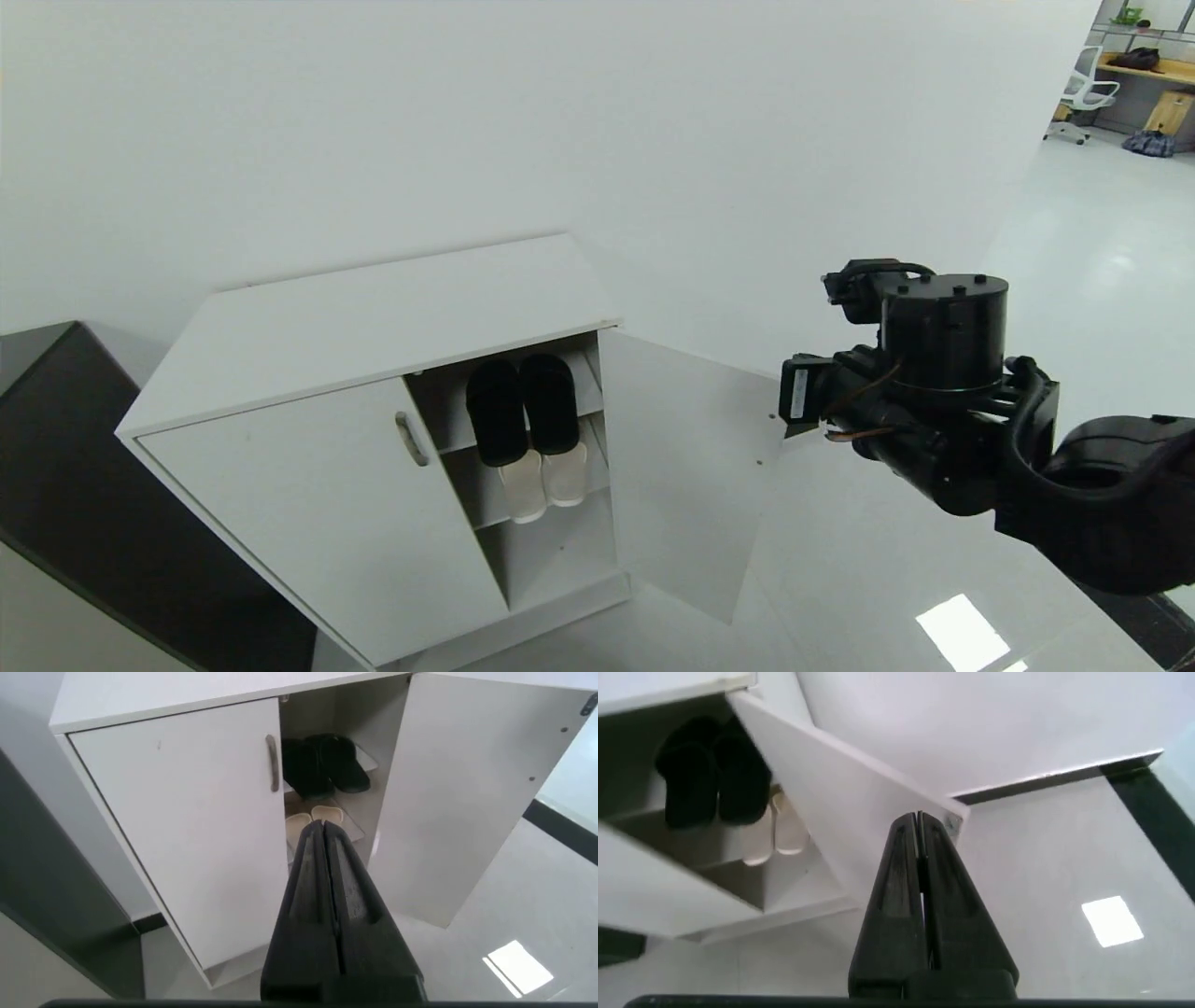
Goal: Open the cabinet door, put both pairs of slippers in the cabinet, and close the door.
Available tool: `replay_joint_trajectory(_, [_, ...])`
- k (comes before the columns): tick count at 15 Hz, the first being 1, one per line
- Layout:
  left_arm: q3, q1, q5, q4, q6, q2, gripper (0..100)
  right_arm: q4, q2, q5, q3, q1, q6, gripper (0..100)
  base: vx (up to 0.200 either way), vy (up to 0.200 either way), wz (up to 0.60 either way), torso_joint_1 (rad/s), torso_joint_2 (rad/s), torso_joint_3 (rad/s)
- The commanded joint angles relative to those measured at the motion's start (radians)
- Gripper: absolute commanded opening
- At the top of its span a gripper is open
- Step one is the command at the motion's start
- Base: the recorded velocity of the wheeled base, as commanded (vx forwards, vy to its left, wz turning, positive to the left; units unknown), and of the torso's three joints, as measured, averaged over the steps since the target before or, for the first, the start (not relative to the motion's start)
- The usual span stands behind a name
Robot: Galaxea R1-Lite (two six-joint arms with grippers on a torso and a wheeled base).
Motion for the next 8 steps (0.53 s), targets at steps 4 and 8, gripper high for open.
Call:
replay_joint_trajectory(4, [0.0, 0.0, -0.001, 0.0, 0.0, 0.001, 0, 0.026, 0.115, 0.0, -0.147, -0.08, 0.021, 0, -0.05, 0.0, 0.0, 0.003, 0.0, -0.001])
replay_joint_trajectory(8, [0.0, 0.0, 0.0, 0.0, 0.0, 0.0, 0, 0.149, 0.178, 0.024, -0.322, -0.117, 0.021, 0, 0.0, 0.0, 0.0, 0.0, 0.0, 0.0])
